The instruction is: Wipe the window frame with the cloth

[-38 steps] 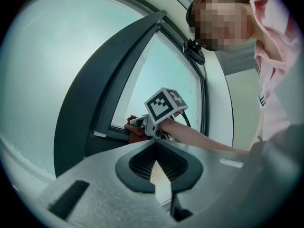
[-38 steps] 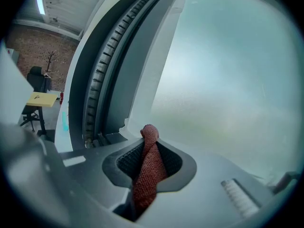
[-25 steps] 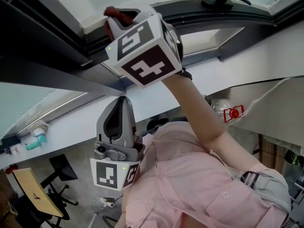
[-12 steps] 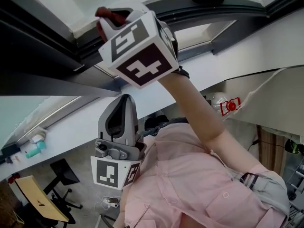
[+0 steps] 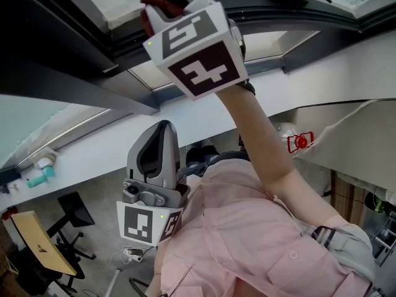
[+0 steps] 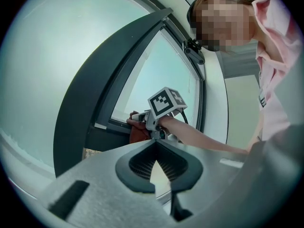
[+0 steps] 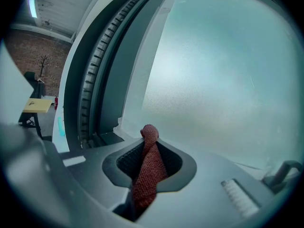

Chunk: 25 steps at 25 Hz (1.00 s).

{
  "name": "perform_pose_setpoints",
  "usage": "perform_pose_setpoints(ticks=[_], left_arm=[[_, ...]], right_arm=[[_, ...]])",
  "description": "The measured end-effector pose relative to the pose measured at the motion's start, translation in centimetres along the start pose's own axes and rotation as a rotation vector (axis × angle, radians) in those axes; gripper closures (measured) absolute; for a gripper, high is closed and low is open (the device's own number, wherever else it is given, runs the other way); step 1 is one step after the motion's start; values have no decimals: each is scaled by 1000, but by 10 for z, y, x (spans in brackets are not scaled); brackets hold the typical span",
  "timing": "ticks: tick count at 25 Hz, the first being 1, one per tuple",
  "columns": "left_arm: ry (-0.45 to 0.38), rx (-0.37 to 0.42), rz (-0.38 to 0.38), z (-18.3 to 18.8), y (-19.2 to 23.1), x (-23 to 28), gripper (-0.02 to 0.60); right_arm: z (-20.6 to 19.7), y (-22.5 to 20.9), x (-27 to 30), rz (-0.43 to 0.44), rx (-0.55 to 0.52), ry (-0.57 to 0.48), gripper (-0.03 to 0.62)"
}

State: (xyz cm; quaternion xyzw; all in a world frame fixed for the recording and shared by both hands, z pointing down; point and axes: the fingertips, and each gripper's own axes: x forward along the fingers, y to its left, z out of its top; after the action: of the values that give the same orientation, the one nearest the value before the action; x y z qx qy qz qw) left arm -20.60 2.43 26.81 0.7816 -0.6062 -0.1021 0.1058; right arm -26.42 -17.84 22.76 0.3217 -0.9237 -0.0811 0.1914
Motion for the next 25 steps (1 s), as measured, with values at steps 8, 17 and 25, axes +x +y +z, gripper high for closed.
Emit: perform_pose_setpoints(ticks=[8,17,25], left_arm=[[-19,18,53,3,1,-11,583],[-26,27,33,4,-6,0,583],[-28,35,0,6,-19,17,584]], right_arm=[[-5,-9,-1,17,34,36,531],[-11,-21,-6,3,35,54,531],[-19,-39,-14,-10,39,58,531]])
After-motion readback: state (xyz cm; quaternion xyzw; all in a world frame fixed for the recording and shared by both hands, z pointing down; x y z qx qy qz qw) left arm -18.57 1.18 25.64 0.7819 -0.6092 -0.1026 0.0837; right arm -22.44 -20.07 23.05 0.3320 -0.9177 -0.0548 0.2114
